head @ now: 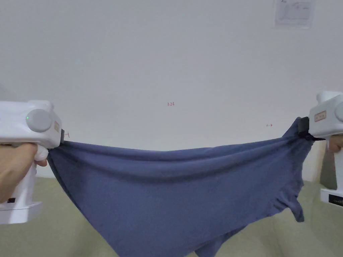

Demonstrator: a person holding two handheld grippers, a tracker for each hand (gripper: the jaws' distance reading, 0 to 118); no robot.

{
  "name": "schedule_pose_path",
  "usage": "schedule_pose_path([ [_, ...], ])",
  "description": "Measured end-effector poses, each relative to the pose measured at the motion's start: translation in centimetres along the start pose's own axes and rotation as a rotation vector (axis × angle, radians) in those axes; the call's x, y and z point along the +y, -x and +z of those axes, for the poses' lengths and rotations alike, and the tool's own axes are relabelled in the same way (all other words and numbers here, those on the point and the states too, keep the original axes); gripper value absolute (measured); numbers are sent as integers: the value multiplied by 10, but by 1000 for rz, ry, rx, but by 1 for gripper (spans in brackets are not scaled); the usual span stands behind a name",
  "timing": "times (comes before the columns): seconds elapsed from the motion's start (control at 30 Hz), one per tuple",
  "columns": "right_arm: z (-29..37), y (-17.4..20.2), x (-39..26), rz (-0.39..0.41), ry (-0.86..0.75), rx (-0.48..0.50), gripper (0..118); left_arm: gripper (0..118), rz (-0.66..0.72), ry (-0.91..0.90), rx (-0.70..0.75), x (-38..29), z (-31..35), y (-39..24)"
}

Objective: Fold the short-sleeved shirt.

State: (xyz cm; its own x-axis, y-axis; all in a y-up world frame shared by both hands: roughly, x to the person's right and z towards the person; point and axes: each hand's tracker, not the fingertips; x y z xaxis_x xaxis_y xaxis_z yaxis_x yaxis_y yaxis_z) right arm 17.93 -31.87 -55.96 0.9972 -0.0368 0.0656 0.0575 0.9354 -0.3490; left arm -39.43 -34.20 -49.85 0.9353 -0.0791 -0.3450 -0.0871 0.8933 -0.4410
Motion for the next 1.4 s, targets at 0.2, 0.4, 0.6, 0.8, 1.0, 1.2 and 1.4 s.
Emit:
schedule_pose_path([
  [0.2, -53, 3, -35, -14, 68, -26, 3, 0, 2, 53, -1, -30, -51, -12],
  [0.4, -80, -1, -94, 15, 164, -28, 3, 0, -25, 148, -14, -84, -84, -14],
  [0.6, -42, -20, -180, 55, 274, 12, 3, 0, -54, 212, -52, -160, -56, 2],
  [0.8, 55, -52, -272, 32, 324, 59, 3, 0, -78, 285, -103, -246, 24, 38],
  [1.0, 148, -85, -363, -46, 404, 72, 3, 0, -77, 356, -145, -332, 95, 71],
  [1.2, 199, -106, -433, -111, 490, 60, 3, 0, -46, 466, -172, -400, 131, 91],
  [1.4, 206, -95, -450, -147, 509, 55, 13, 3, -4, 484, -206, -425, 128, 95],
])
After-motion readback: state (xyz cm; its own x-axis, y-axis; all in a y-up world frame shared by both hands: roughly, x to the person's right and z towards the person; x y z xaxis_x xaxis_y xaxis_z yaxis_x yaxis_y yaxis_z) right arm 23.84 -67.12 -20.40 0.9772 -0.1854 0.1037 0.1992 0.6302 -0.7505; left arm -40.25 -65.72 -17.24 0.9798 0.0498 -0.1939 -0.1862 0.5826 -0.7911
